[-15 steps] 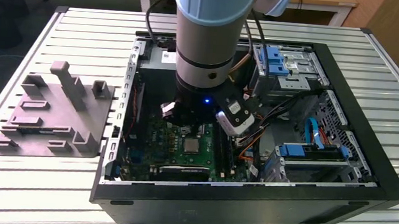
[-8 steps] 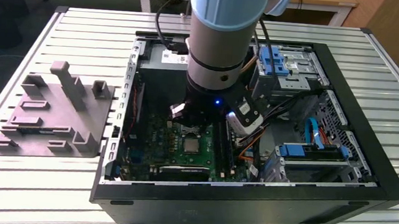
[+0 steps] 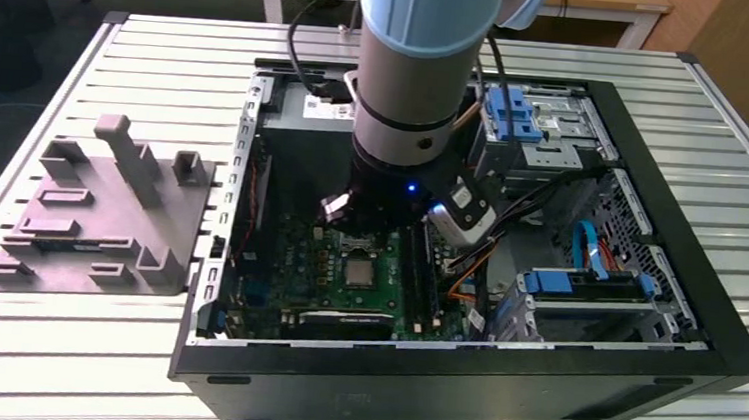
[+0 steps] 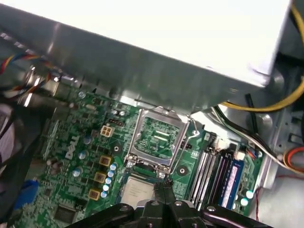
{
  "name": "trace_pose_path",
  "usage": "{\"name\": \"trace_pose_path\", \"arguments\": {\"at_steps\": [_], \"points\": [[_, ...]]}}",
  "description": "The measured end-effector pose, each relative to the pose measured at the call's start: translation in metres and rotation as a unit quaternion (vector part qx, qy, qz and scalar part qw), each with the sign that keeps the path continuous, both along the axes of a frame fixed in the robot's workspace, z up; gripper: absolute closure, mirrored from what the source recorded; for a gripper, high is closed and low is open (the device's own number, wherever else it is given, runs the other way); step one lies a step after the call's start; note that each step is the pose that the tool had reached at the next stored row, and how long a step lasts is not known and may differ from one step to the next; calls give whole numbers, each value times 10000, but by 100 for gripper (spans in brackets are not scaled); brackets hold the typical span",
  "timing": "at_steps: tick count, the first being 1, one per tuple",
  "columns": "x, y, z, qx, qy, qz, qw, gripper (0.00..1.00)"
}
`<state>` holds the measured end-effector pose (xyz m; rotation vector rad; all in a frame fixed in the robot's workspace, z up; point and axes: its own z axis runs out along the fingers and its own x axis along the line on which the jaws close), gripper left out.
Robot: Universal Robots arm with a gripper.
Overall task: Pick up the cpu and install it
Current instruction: 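Close the cpu cover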
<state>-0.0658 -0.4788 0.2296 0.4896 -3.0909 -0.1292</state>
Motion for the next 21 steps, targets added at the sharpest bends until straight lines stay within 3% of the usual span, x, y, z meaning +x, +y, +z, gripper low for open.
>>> {"name": "trace_pose_path", "arguments": {"at_steps": [4, 7, 10, 14, 15, 21], "points": [[0, 0, -11, -1, 0, 365, 9993, 89], [0, 0, -22, -1, 0, 697, 9976, 89], [0, 0, -29, -1, 0, 966, 9953, 89], [0, 0, -35, -1, 1, 1316, 9913, 89], [0, -1, -35, -2, 0, 1350, 9909, 89], [0, 0, -36, 0, 0, 1358, 9907, 89]]}}
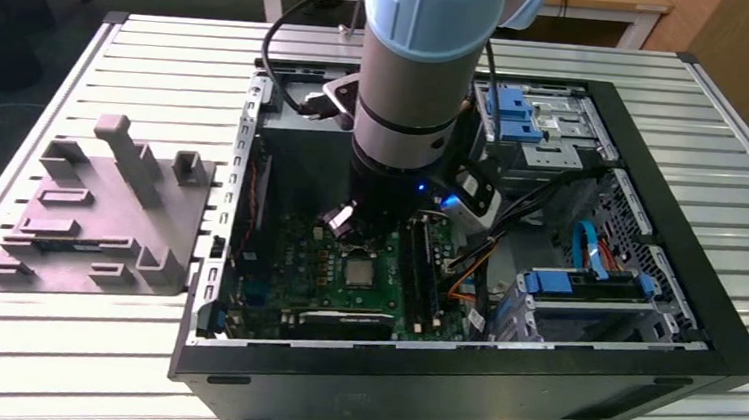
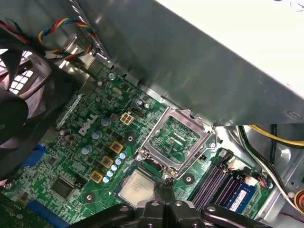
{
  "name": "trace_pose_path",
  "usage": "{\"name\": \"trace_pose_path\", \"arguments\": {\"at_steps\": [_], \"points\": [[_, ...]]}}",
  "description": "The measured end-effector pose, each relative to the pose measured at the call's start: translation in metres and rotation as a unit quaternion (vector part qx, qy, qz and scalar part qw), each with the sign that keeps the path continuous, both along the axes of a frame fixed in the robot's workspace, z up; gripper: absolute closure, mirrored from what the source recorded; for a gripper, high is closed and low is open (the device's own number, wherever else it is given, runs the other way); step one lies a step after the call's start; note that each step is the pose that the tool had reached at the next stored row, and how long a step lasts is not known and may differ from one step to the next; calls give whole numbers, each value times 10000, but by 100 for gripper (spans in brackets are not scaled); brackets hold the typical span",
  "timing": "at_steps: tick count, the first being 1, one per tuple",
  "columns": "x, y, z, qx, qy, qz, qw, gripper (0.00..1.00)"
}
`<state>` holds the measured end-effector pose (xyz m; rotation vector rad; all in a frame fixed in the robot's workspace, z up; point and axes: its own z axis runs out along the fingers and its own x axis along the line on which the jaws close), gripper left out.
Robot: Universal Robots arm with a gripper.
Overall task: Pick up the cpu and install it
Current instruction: 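Close the cpu cover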
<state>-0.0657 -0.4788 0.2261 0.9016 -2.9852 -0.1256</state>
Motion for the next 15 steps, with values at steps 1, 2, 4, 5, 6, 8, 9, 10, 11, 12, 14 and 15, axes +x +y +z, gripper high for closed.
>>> {"name": "trace_pose_path", "arguments": {"at_steps": [1, 2, 4, 5, 6, 8, 9, 10, 11, 12, 14, 15], "points": [[0, 0, -1, 0, 0, 26, 10000, 89], [0, 0, -3, 1, 0, 105, 9999, 89], [0, 0, -4, 0, 0, 285, 9996, 89], [0, 0, -6, 0, 0, 375, 9993, 89], [0, 0, -8, 2, 0, 455, 9990, 89], [4, -1, -9, 16, 0, 541, 9985, 89], [7, 0, -11, 58, -3, 562, 9984, 89], [12, 1, -13, 125, -7, 571, 9983, 89], [19, 2, -14, 191, -11, 575, 9982, 89], [27, 5, -16, 242, -13, 576, 9980, 89], [51, 21, -22, 289, -16, 578, 9979, 89], [63, 29, -23, 292, -17, 578, 9979, 89]]}}
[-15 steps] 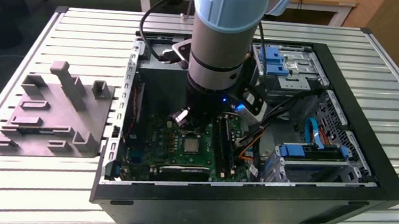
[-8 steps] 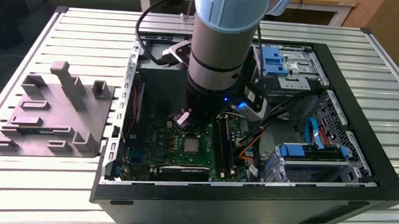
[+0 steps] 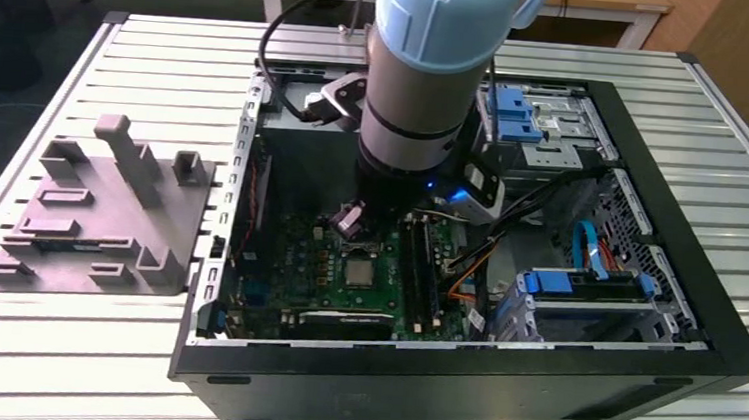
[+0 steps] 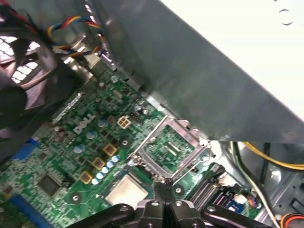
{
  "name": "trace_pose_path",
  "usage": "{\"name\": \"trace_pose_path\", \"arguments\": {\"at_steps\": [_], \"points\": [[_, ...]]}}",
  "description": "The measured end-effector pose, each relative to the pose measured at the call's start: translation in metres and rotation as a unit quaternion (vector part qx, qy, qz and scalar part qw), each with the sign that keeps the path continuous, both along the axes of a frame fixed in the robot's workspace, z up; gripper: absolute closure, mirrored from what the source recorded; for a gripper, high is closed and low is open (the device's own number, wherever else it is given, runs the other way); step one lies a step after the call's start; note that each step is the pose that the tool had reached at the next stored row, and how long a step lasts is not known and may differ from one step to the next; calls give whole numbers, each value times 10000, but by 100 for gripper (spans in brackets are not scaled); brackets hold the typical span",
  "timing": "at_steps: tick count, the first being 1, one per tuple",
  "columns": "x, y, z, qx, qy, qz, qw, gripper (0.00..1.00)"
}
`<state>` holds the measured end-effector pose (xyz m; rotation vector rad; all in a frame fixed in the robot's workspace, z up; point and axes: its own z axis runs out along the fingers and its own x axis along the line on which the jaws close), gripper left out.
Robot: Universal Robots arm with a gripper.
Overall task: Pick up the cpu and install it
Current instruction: 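Close the cpu cover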
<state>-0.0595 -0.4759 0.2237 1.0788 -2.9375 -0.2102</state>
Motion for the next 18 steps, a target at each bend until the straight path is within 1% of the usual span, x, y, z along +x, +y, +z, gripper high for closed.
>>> {"name": "trace_pose_path", "arguments": {"at_steps": [6, 8, 9, 10, 12, 13, 14, 15, 16, 18], "points": [[80, 72, -17, 3, 0, 0, 10000, 89], [95, 87, -20, 17, 1, 1, 10000, 89], [103, 90, -20, 48, 1, 2, 10000, 89], [112, 92, -22, 101, 0, 3, 9999, 89], [125, 94, -25, 236, 0, 4, 9997, 89], [131, 95, -28, 290, 0, 5, 9996, 89], [138, 98, -31, 328, 0, 6, 9995, 89], [146, 106, -38, 353, 0, 6, 9994, 89], [155, 114, -43, 370, 0, 6, 9993, 89], [171, 134, -53, 378, 0, 6, 9993, 89]]}}
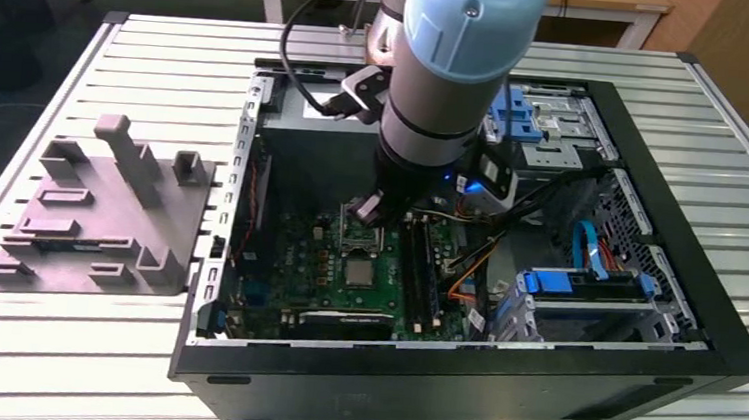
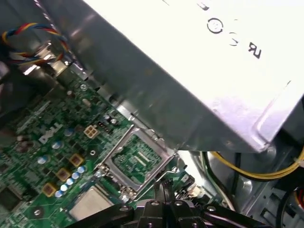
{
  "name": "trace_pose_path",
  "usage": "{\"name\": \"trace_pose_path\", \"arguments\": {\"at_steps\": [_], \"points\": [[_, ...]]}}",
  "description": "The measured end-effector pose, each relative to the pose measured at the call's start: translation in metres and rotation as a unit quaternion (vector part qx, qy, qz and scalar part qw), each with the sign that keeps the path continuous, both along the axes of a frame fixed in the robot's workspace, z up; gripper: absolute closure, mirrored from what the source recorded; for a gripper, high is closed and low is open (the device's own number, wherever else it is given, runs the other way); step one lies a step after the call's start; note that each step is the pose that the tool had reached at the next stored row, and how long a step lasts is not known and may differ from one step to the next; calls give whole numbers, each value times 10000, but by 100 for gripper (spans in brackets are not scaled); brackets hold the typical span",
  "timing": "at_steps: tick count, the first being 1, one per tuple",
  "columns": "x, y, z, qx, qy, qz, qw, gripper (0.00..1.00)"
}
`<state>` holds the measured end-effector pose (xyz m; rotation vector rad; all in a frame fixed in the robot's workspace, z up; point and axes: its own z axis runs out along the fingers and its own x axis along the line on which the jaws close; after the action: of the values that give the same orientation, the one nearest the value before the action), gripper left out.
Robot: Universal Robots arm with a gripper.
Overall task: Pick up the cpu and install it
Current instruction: 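Close the cpu cover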
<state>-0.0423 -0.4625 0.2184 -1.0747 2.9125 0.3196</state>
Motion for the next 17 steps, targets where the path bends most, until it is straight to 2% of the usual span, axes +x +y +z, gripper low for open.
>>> {"name": "trace_pose_path", "arguments": {"at_steps": [4, 8, 14, 17], "points": [[26, 30, -10, 2, 0, 11, 10000, 89], [27, 31, -20, 8, -6, 263, 9997, 89], [50, 45, -28, 98, -32, 313, 9995, 89], [68, 87, -30, 101, -34, 321, 9994, 89]]}}
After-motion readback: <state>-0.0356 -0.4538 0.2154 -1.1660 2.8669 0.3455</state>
